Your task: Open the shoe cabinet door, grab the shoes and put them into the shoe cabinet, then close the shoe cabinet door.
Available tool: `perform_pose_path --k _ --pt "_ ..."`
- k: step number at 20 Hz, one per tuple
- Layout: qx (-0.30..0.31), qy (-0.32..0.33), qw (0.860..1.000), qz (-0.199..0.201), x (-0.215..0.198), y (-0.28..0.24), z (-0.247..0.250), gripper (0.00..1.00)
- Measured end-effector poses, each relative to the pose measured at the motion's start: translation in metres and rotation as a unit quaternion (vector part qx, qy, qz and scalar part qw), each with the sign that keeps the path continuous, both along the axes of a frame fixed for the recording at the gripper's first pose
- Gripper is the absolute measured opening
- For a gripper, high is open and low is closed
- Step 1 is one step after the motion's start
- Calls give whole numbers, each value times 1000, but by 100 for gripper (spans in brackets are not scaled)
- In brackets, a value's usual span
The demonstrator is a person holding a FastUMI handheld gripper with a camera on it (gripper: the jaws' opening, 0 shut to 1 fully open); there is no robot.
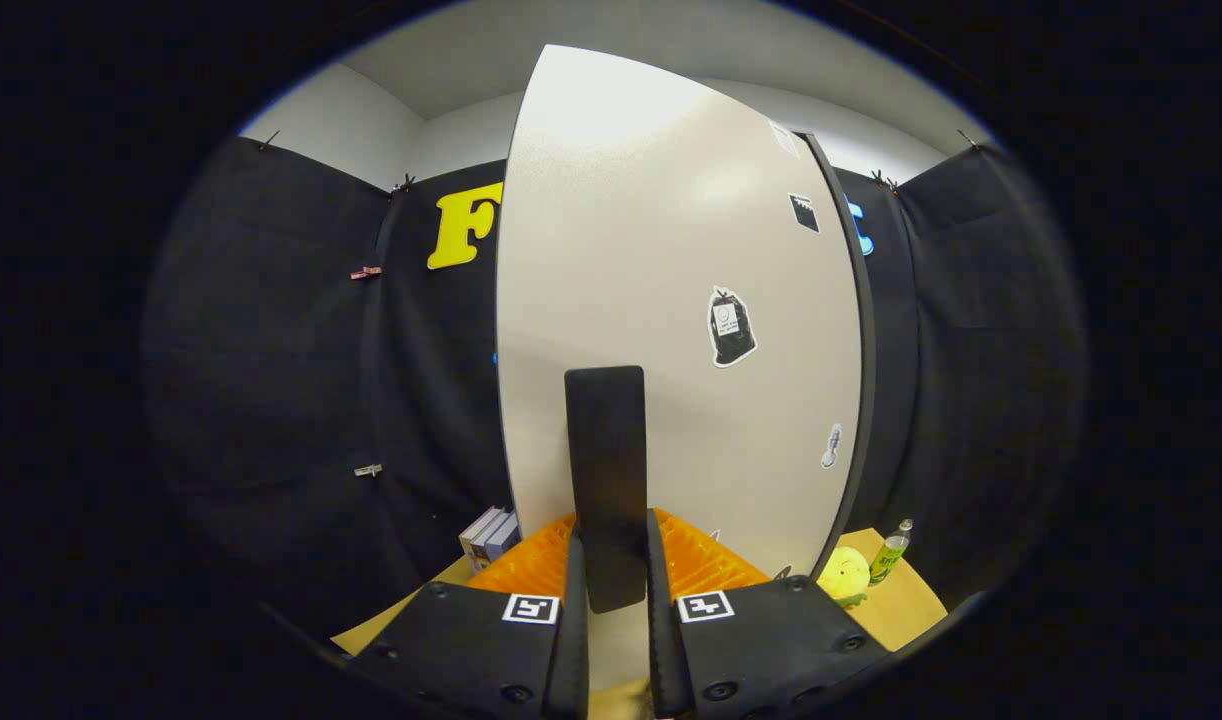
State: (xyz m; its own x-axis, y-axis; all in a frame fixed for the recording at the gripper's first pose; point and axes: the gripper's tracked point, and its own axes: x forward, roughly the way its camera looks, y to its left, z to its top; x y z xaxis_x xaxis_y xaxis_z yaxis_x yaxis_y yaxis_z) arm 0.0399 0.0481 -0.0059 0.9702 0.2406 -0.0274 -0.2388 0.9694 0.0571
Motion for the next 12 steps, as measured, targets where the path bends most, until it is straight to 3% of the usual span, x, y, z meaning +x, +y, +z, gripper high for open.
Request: perform_pose_path --k 12 --pt "0 8 999 -47 -47 -93 4 27"
